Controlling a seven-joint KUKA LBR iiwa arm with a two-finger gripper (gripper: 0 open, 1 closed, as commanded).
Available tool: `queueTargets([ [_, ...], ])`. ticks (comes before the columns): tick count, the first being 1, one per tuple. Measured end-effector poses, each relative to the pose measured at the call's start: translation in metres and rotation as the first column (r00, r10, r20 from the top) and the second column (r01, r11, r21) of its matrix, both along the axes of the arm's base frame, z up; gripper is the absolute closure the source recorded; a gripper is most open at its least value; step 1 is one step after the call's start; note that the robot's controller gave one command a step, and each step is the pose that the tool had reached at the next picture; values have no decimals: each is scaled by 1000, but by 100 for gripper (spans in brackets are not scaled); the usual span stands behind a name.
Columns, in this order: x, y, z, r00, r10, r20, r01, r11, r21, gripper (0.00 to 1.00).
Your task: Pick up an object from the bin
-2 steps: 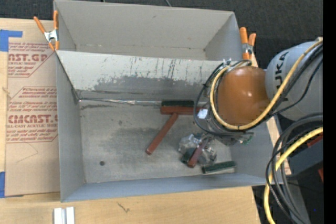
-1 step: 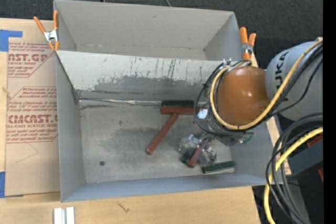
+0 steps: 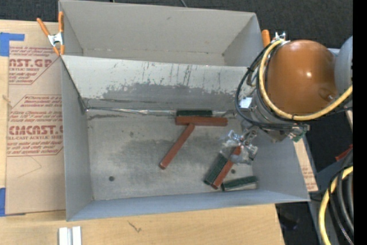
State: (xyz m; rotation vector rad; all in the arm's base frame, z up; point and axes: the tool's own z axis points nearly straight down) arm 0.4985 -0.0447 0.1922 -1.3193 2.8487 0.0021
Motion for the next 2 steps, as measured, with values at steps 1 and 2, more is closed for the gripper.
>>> queueTargets([
  [1,0,0,0,1000,0,0,0,1000,0,0],
  [2,0,0,0,1000,0,0,0,1000,0,0],
])
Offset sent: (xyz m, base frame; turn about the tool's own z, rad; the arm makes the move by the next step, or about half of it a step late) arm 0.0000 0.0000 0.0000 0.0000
